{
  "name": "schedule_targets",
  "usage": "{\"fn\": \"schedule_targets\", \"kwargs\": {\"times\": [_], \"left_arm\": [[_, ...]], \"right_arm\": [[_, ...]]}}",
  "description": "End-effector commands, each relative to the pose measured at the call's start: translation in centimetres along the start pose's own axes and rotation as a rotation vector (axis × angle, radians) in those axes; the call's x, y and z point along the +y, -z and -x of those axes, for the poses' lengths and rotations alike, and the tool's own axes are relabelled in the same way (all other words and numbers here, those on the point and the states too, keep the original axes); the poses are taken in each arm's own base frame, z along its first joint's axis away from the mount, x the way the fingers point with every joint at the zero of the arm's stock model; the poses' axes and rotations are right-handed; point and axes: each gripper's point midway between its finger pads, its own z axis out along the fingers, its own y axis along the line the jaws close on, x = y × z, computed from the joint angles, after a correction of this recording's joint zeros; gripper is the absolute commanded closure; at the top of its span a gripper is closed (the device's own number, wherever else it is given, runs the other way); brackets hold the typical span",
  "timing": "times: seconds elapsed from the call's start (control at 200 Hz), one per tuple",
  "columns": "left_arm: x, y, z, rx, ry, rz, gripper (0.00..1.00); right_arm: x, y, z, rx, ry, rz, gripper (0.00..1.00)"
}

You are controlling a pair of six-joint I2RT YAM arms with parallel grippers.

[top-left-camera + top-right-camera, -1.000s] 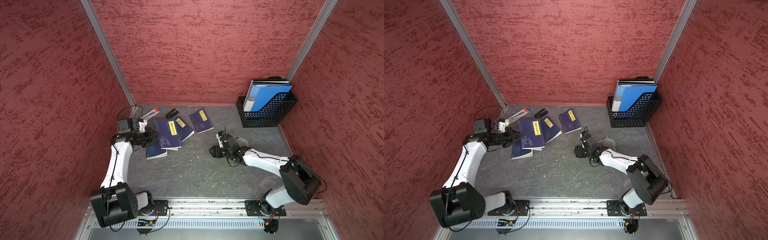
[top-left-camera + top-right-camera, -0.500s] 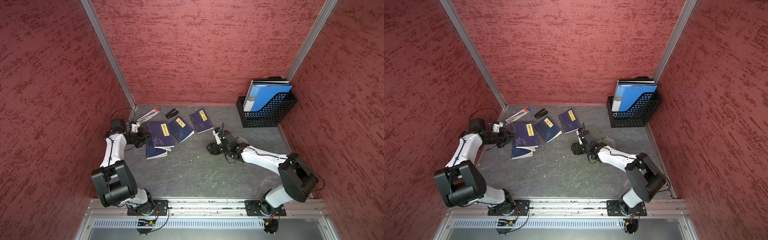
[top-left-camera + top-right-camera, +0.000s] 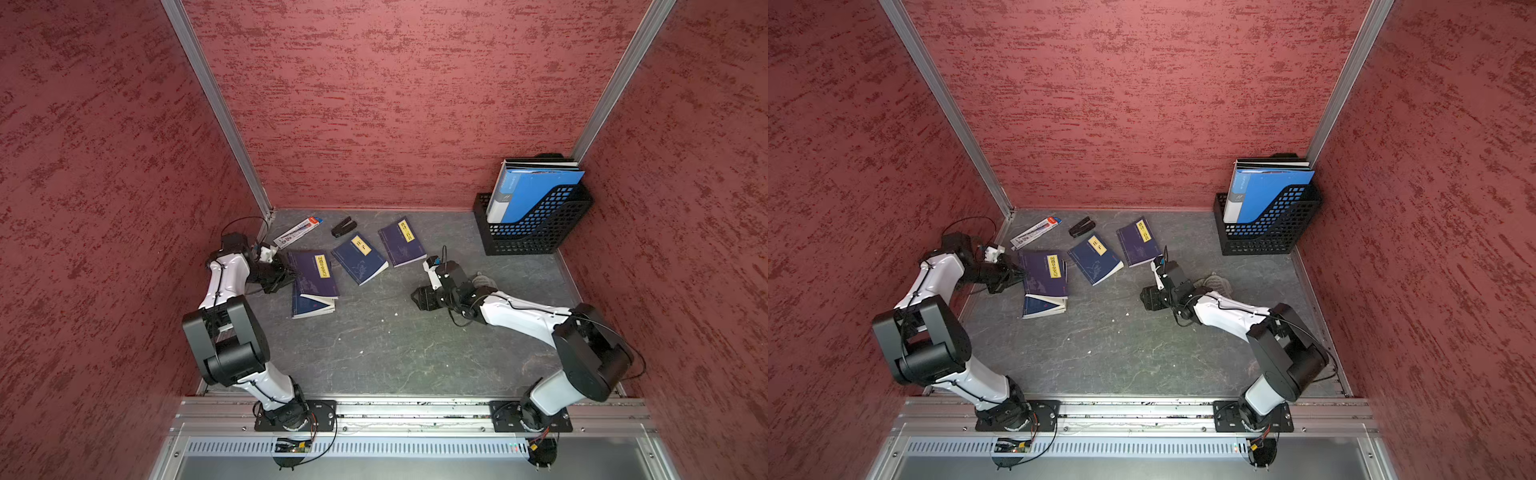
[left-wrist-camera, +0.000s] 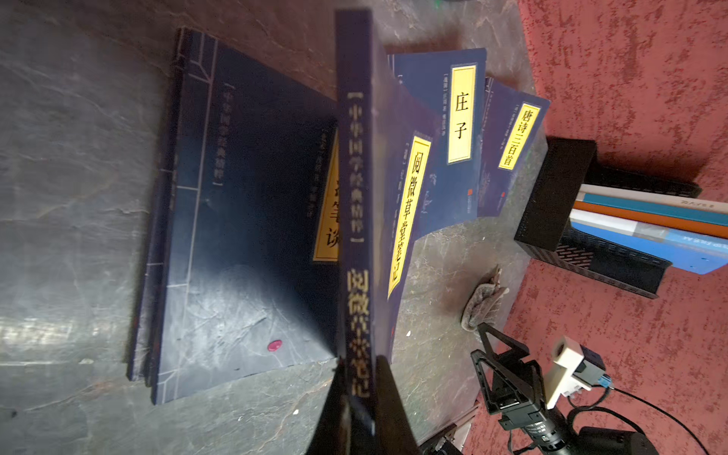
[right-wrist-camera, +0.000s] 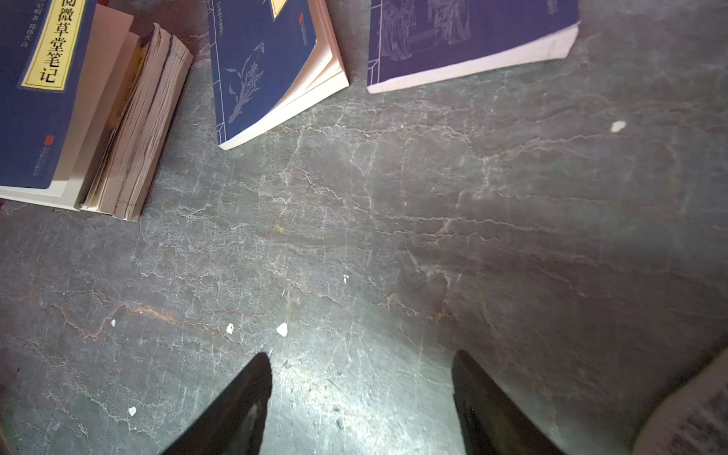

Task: Wipe the cover of the book
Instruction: Place the book on the book.

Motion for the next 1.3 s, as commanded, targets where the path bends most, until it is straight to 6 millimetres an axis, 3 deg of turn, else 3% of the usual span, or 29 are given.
{"fn": "schedule_targets", "kwargs": {"times": [0.0,0.306,0.671,0.927,1.292], "left_arm": [[1.1,0.2,0.2,0.008,-0.025,0.068,1.00],[3.5,-1.2,0.7,0.056,-0.066,0.216,1.00],[3.8,-2.3,1.6,0.090,-0.115,0.275,1.00],[4.5,-3.6,0.9,0.144,-0.179,0.352,1.00],[4.9,-3.8,1.9,0.139,-0.178,0.386,1.00]], "right_arm": [[0.0,-0.4,-0.2,0.001,0.017,0.013,0.27],[-0.2,-1.0,-0.5,0.018,0.019,0.011,0.27],[-0.1,-1.3,-0.4,0.014,0.022,0.019,0.27],[-0.5,-1.3,-0.8,0.022,0.030,0.011,0.27],[-0.5,-1.4,-0.7,0.021,0.023,0.017,0.27]]}}
